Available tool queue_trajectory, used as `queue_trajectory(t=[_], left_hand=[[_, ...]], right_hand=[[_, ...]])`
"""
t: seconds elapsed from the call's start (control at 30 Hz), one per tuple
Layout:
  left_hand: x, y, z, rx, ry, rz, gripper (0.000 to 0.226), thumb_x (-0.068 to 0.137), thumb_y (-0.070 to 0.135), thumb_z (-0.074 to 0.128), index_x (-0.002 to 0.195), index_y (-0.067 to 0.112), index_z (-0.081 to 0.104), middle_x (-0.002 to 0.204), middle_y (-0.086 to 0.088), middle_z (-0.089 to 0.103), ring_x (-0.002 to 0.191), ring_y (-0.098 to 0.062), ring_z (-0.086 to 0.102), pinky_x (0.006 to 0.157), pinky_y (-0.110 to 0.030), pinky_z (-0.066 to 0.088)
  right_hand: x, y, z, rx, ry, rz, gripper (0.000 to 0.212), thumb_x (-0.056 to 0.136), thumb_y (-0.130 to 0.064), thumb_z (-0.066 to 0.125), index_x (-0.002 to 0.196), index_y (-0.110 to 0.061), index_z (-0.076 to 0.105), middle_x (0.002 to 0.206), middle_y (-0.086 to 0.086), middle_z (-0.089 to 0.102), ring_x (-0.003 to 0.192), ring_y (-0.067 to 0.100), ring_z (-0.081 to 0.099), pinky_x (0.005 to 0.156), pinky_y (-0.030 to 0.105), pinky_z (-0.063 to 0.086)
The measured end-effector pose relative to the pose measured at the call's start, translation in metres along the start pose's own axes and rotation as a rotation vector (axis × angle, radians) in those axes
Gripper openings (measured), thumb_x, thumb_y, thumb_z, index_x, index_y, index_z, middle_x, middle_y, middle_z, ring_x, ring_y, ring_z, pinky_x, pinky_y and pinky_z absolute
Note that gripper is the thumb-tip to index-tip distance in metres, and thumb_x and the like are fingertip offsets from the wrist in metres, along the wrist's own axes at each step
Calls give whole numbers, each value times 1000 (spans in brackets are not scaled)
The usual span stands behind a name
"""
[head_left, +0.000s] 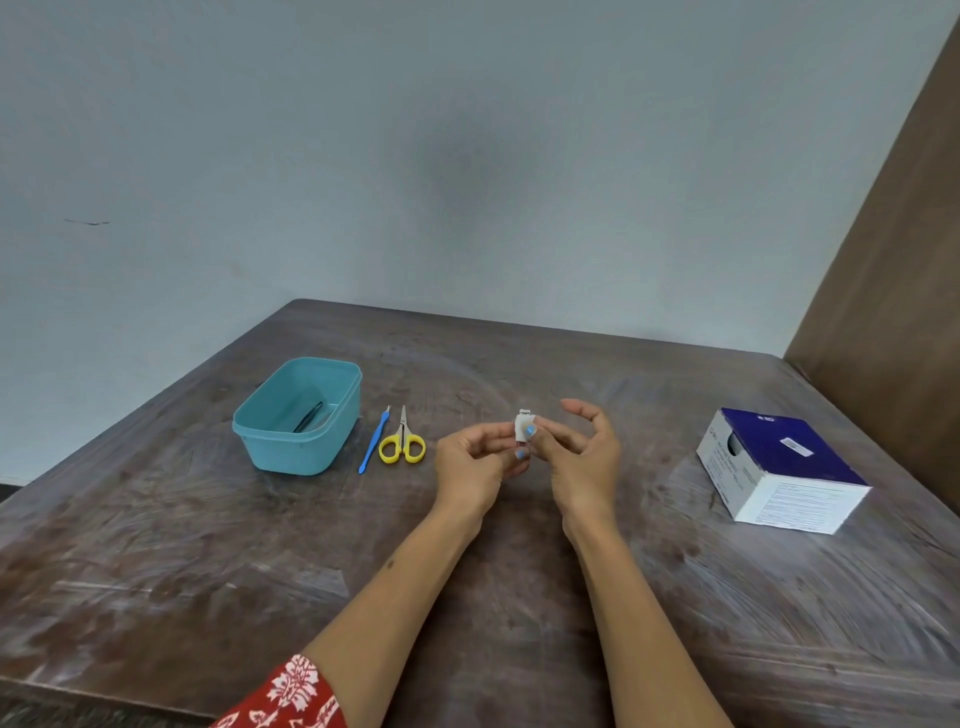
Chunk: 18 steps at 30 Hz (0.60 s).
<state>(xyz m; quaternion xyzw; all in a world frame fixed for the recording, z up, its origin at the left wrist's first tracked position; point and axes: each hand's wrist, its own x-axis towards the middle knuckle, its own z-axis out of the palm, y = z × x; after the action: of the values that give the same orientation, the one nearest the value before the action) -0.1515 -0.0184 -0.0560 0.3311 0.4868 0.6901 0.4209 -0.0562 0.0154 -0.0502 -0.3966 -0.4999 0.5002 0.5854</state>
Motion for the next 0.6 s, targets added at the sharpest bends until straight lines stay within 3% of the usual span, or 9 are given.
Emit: queue_trajectory(t=[0.07,0.2,0.3,0.5,0.6], left_hand=[[1,2,-2,9,20,6,23,74,-14,67,89,3,68,71,-5,71,67,-13,70,62,-22,58],[2,5,-4,-2,3,-32,24,74,-15,66,89,3,65,77,-12,68,68,-17,68,63,-24,59],[2,6,-5,-29,-30,-57,24,73,-16,66,90,1,63,76,-14,67,63,-16,69,61,-24,59],[5,7,-10,-47,-26,-82,32,71,-17,68,92,4,56,78,-16,68,64,-19,70,58,-27,58],[5,6,-10,-77,-51,-98,32,70,-18,67,92,3,55,78,-16,68,64,-20,71,58,-28,58]], right_hand=[[-1,2,-1,-85,-34,-18,41,73,0,76,95,-28,54,77,-1,75,72,8,70,64,14,52],[-1,0,-3,-101,-45,3,41,72,-2,76,95,-27,53,71,-4,74,71,5,69,63,10,49],[1,-3,-3,6,-27,31,41,75,0,74,97,-24,50,70,-2,73,69,5,68,64,10,50],[-1,-2,-5,-41,-62,72,40,74,-2,73,99,-23,51,67,-5,73,72,5,67,74,20,47],[0,-5,-6,56,-20,61,42,75,0,73,100,-24,49,66,-3,73,69,6,68,71,17,50]])
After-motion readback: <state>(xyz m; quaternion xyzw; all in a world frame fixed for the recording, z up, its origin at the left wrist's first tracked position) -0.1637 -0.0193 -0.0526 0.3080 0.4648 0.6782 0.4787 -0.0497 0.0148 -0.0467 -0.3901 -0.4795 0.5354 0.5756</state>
